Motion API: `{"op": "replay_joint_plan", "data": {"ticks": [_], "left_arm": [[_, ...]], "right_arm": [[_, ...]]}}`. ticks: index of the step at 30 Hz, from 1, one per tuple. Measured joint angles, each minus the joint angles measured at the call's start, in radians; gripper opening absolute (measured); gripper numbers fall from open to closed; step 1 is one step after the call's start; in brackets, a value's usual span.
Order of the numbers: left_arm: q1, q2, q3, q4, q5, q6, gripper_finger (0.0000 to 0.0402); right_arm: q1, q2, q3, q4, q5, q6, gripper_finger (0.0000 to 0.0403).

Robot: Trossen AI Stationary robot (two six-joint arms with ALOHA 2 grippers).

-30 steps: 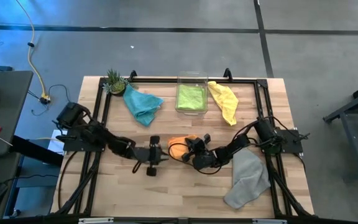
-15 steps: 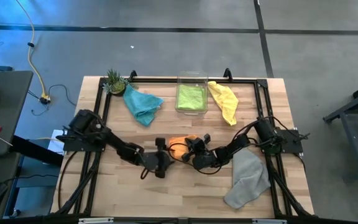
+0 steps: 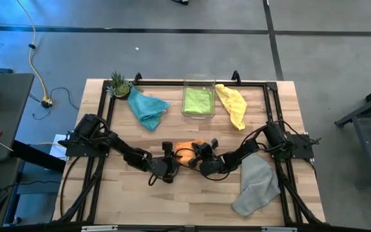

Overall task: Fold microfiber towels
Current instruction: Stack the orange microfiber cloth on top of the green microfiber cloth in the transparent bin

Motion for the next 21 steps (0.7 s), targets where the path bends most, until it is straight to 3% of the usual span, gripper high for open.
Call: {"op": "replay_joint_plan", "data": {"ticks": [7, 11, 17, 21], "left_arm": [[0.000, 0.002, 0.000, -0.002, 0.003, 0.027, 0.0014], [0.000, 0.002, -0.001, 0.002, 0.004, 0.020, 0.0017], [0.005, -0.004, -0.005, -0.001, 0.027, -0.023, 0.0005], [0.015, -0.004, -0.006, 0.012, 0.046, -0.059, 0.0006]], "right_arm": [[0.020, -0.021, -0.001, 0.004, -0.001, -0.173, 0.0019], [0.035, -0.119, -0.004, -0.103, -0.110, -0.329, 0.0070], [0.052, -0.346, -0.005, -0.443, -0.366, -0.426, 0.0165], [0.084, -0.470, -0.003, -0.554, -0.407, -0.510, 0.0219]]}}
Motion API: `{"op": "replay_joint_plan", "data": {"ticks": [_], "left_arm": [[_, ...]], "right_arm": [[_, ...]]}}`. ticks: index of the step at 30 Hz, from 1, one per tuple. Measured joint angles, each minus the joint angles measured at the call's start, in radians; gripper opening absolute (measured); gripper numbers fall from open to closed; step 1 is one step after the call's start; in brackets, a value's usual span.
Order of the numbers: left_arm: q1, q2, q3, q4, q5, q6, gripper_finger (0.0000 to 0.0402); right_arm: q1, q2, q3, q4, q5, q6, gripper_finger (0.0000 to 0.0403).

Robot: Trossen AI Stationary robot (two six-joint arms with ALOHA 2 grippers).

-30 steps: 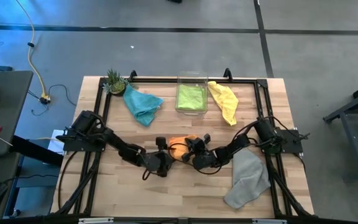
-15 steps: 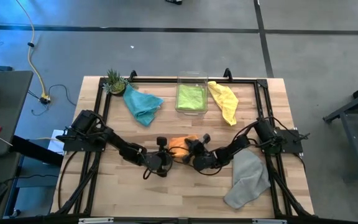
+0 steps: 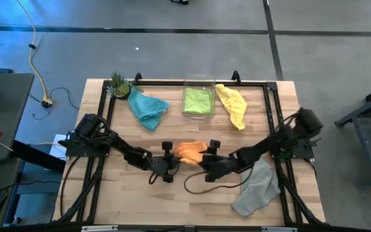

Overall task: Fold microfiber towels
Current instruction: Stack the orange microfiber cloth on top of the green microfiber cloth in the transparent bin

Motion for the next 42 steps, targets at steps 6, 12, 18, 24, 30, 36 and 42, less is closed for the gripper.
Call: {"op": "replay_joint_plan", "data": {"ticks": [6, 12, 18, 24, 30, 36, 42], "left_arm": [[0.005, 0.001, 0.000, 0.017, 0.003, -0.046, 0.0006], [0.005, 0.002, -0.001, 0.035, 0.003, -0.048, 0.0007], [-0.015, -0.024, 0.000, 0.004, 0.035, -0.052, 0.0061], [-0.039, -0.152, 0.000, -0.155, 0.065, -0.085, 0.0134], [-0.016, -0.279, -0.037, -0.208, 0.147, -0.114, 0.0162], [0.063, -0.237, -0.028, -0.126, 0.242, -0.091, 0.0144], [0.126, -0.175, -0.029, -0.130, 0.228, -0.086, 0.0083]], "right_arm": [[0.029, -0.038, 0.003, -0.012, -0.032, -0.023, 0.0249], [0.016, 0.020, 0.002, 0.029, -0.056, -0.004, 0.0250], [-0.044, 0.035, 0.003, 0.109, -0.057, 0.059, 0.0229], [-0.162, 0.035, -0.061, 0.246, -0.201, 0.075, 0.0092], [-0.257, 0.059, -0.172, 0.464, -0.422, 0.095, 0.0026], [-0.282, 0.155, -0.179, 0.495, -0.427, 0.102, 0.0015], [-0.274, 0.169, -0.179, 0.503, -0.389, 0.114, 0.0006]]}}
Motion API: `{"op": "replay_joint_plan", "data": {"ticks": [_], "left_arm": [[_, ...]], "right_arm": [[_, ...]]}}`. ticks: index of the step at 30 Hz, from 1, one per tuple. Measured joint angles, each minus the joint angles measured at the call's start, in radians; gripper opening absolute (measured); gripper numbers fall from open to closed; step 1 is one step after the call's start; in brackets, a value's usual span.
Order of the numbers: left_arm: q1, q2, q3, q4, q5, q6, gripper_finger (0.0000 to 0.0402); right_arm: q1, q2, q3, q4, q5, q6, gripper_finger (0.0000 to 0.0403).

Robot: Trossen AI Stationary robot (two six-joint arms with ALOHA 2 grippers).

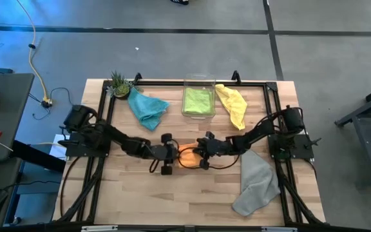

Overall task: Fold microfiber towels
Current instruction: Stack the orange microfiber cloth on top of the green microfiber cloth in the transparent bin

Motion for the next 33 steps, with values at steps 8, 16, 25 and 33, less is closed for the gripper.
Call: {"op": "replay_joint_plan", "data": {"ticks": [8, 16, 25, 33], "left_arm": [[0.051, 0.069, -0.002, 0.014, -0.074, -0.036, 0.0004], [0.059, 0.082, -0.004, 0.020, -0.085, -0.079, 0.0002], [0.058, 0.082, -0.005, 0.014, -0.074, -0.106, 0.0001], [0.059, 0.083, -0.005, 0.013, -0.066, -0.106, 0.0001]], "right_arm": [[0.035, -0.002, 0.000, -0.021, 0.012, 0.004, 0.0003], [0.048, -0.033, 0.000, -0.069, 0.046, -0.037, 0.0020], [0.166, -0.137, 0.148, -0.345, 0.112, -0.158, 0.0171], [0.256, 0.006, 0.342, -0.541, 0.347, -0.180, 0.0228]]}}
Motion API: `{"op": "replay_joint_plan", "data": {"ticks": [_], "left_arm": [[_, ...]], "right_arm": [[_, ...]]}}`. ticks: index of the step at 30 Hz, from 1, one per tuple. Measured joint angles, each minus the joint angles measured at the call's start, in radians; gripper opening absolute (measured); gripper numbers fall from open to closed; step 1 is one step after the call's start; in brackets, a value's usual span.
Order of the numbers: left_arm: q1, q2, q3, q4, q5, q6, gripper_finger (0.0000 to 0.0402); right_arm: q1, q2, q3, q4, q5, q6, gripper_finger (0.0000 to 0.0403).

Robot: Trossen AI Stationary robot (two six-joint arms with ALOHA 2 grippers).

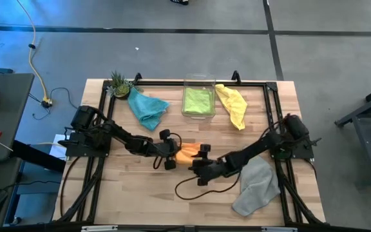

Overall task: Fold microfiber towels
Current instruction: Stack the orange microfiber cloth on top of the green microfiber cloth in the transparent bin

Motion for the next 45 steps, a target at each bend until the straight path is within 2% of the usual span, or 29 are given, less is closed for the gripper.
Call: {"op": "replay_joint_plan", "data": {"ticks": [4, 11, 15, 21, 26, 30, 34, 38, 45], "left_arm": [[0.002, 0.000, 0.000, -0.006, 0.005, -0.001, 0.0000], [0.002, 0.000, 0.000, -0.007, 0.019, -0.012, 0.0000], [0.004, 0.000, 0.000, -0.011, 0.024, -0.017, 0.0000], [0.017, 0.000, -0.001, -0.010, 0.043, -0.023, 0.0000], [0.022, 0.001, -0.001, -0.010, 0.065, -0.035, 0.0001], [0.021, -0.017, -0.001, -0.016, 0.062, -0.035, 0.0011], [0.015, -0.084, -0.005, -0.077, 0.080, -0.026, 0.0040], [-0.001, -0.183, -0.012, -0.176, 0.077, -0.026, 0.0078], [-0.034, -0.397, -0.143, -0.156, 0.022, -0.093, 0.0119]], "right_arm": [[0.000, 0.092, 0.078, -0.074, 0.050, -0.064, 0.0224], [0.001, 0.193, 0.197, -0.237, 0.202, -0.111, 0.0222], [0.002, 0.221, 0.237, -0.320, 0.224, -0.110, 0.0222], [0.001, 0.237, 0.250, -0.338, 0.213, -0.175, 0.0217], [-0.004, 0.239, 0.248, -0.340, 0.161, -0.169, 0.0163], [-0.013, 0.241, 0.247, -0.339, 0.121, -0.156, 0.0087], [-0.016, 0.238, 0.249, -0.342, 0.111, -0.153, 0.0014], [-0.015, 0.241, 0.272, -0.371, 0.107, -0.145, 0.0019], [-0.014, 0.207, 0.289, -0.413, 0.088, -0.153, 0.0006]]}}
